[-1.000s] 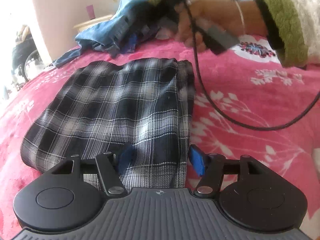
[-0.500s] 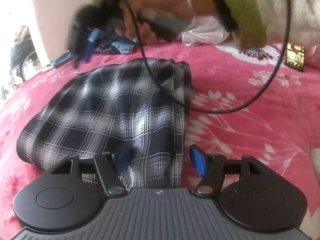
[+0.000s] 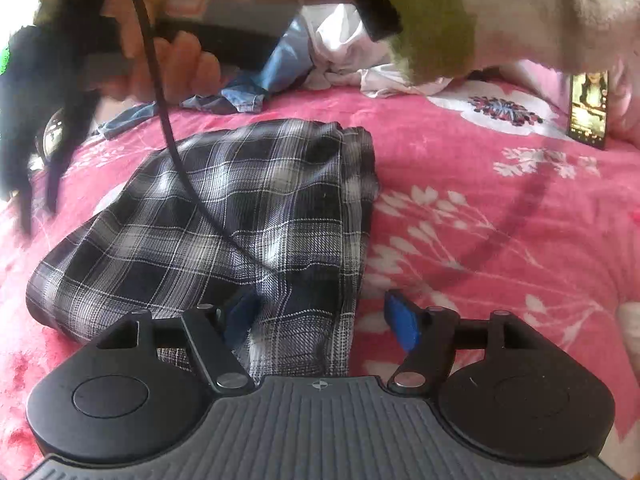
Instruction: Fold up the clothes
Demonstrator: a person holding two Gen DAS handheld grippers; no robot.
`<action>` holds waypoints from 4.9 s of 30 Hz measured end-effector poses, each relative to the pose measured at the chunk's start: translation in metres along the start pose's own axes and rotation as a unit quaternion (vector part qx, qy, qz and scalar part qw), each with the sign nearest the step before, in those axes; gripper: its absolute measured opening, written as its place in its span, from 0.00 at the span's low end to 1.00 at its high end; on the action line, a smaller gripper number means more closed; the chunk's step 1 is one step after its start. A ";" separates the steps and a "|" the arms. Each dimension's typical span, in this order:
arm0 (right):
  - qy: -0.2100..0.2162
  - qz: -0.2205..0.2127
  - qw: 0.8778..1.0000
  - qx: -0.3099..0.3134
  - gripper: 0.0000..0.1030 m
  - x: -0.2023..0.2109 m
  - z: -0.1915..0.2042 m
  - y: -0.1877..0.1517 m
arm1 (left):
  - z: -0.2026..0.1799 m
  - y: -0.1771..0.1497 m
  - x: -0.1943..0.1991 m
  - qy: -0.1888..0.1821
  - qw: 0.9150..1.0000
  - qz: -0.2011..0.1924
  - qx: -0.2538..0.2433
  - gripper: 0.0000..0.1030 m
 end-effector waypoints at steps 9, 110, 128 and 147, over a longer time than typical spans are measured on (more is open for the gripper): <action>-0.063 -0.022 0.997 -0.050 0.43 -0.040 -0.016 -0.002 | -0.006 -0.001 0.005 0.004 1.000 -0.002 -0.021 0.69; -0.091 -0.205 0.796 -0.562 0.13 0.193 -0.102 -0.264 | -0.003 0.053 -0.039 0.027 0.998 0.019 0.059 0.41; -0.141 -0.178 0.859 -0.458 0.12 0.189 -0.098 -0.248 | 0.000 0.056 -0.050 0.041 0.998 0.002 0.042 0.00; 0.014 -0.294 0.722 -0.626 0.11 0.153 -0.120 -0.258 | -0.005 0.050 -0.040 0.014 0.998 -0.021 0.064 0.00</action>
Point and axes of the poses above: each gripper's, at about its wrist camera, not at the fingertips, and x roughly against the way its jaws point, z to its left, y to its top, the point moved 3 cm from there along -x, roughly the way its jaws point, and after that the axes turned 14 degrees about -z, right-handed, at the moved point
